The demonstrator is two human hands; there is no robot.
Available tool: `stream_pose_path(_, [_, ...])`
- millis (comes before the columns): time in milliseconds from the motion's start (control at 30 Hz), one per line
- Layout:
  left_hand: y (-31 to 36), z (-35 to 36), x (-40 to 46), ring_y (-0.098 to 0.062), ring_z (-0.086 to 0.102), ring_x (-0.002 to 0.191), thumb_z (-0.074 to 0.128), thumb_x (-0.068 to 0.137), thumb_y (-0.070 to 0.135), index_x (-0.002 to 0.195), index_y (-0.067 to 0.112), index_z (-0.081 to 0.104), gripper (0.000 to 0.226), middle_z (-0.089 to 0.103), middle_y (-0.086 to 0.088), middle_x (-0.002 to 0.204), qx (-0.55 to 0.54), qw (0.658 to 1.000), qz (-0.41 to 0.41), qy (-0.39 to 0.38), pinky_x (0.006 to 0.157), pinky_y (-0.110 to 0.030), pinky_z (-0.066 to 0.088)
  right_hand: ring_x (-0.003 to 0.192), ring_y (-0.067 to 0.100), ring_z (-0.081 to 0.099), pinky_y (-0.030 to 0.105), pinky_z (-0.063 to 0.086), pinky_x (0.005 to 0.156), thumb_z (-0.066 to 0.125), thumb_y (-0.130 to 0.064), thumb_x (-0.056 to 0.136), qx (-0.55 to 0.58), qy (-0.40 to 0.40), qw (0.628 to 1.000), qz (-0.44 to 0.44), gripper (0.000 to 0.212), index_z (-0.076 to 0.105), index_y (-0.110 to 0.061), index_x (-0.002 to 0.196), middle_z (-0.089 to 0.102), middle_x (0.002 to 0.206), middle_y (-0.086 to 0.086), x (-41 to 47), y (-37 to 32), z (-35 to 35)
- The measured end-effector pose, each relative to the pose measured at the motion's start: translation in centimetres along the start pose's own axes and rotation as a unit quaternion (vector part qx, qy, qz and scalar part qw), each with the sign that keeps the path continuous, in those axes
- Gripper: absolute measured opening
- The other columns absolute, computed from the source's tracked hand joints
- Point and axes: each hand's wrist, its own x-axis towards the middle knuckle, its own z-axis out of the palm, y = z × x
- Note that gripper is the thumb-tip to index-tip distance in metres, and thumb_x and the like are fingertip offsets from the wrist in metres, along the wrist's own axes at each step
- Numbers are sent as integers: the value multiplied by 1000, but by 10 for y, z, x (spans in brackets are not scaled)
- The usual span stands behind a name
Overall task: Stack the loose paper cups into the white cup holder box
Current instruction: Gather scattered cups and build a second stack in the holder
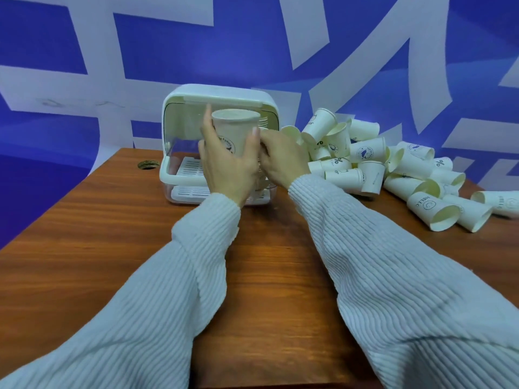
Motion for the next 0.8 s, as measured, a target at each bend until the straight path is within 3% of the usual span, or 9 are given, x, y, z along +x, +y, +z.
stream_pose_path(67, [12,4,21,-1,50,122,73,90,49,160,25,24,89,47,10,141,-40,999,1,12,101,-14,41,102,22,63,34,39,69,46,-19,102,56,13,998,22,16,58,-24,111,70,110,-4,-1,4,4])
stream_pose_path(133, [18,11,40,3,48,118,75,90,45,161,23,22,91,44,13,140,-55,998,-7,16,93,-4,37,103,24,63,40,49,78,48,-14,99,99,9,995,26,21,59,-22,116,70,114,-2,-1,8,7])
stream_pose_path(233, [17,24,61,-10,50,129,76,89,43,160,21,22,91,45,2,152,-45,999,-18,-3,106,-22,41,110,25,58,39,49,91,57,-7,90,91,79,993,3,26,68,-16,113,65,119,4,-4,12,14])
stream_pose_path(333, [5,32,72,-18,52,130,75,88,42,152,20,36,79,52,-1,146,11,999,-8,-39,111,-37,43,106,24,54,34,45,86,62,-9,88,53,138,989,19,26,73,-17,110,61,110,6,-10,14,25])
stream_pose_path(533, [-2,26,79,-14,59,109,75,88,40,141,24,46,62,58,7,121,64,992,11,-104,98,-34,51,91,14,56,32,47,75,59,-9,90,103,167,980,41,14,68,-14,100,62,103,-1,-15,15,19])
stream_pose_path(633, [-1,24,86,-16,60,110,75,87,41,141,25,46,64,59,6,122,82,988,25,-129,93,-31,52,89,12,55,35,48,79,56,-9,91,106,161,980,44,15,66,-14,101,64,102,-2,-23,20,25])
stream_pose_path(733, [-2,25,89,-15,59,112,76,88,42,143,24,46,66,60,4,126,86,986,31,-140,92,-28,50,90,-1,45,30,47,80,55,-10,93,121,142,980,65,22,66,-16,110,65,111,-4,-30,23,28])
stream_pose_path(800, [-5,26,89,-15,60,112,76,89,44,144,23,45,67,61,2,130,80,987,37,-138,93,-26,51,92,1,49,32,50,80,55,-12,94,119,127,982,69,22,66,-19,112,65,113,-7,-34,26,29])
